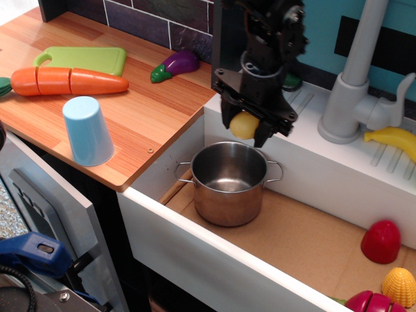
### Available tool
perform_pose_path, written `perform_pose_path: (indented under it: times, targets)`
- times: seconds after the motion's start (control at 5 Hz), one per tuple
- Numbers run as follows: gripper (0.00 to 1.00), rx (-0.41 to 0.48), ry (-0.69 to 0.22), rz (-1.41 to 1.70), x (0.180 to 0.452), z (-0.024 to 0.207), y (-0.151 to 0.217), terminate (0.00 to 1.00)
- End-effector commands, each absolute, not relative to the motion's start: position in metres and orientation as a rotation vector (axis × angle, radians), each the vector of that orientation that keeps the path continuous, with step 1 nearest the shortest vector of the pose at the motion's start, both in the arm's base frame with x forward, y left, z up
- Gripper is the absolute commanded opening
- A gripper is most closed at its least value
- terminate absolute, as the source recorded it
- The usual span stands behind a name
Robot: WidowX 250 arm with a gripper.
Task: Put potato in pot or pan
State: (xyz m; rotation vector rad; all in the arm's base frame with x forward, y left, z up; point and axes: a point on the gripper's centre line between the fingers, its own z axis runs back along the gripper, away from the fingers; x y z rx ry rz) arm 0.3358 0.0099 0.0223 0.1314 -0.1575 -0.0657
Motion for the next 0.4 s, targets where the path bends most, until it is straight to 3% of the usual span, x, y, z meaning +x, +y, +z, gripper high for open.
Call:
perform_pose_path:
  times: [0.0,0.2]
  targets:
    - [1.00,0.099,-0.213,-0.068,0.3453,0.0484,0.0139,0.00]
    - [1.00,0.099,-0.213,-0.068,0.3453,0.0484,0.0139,1.00]
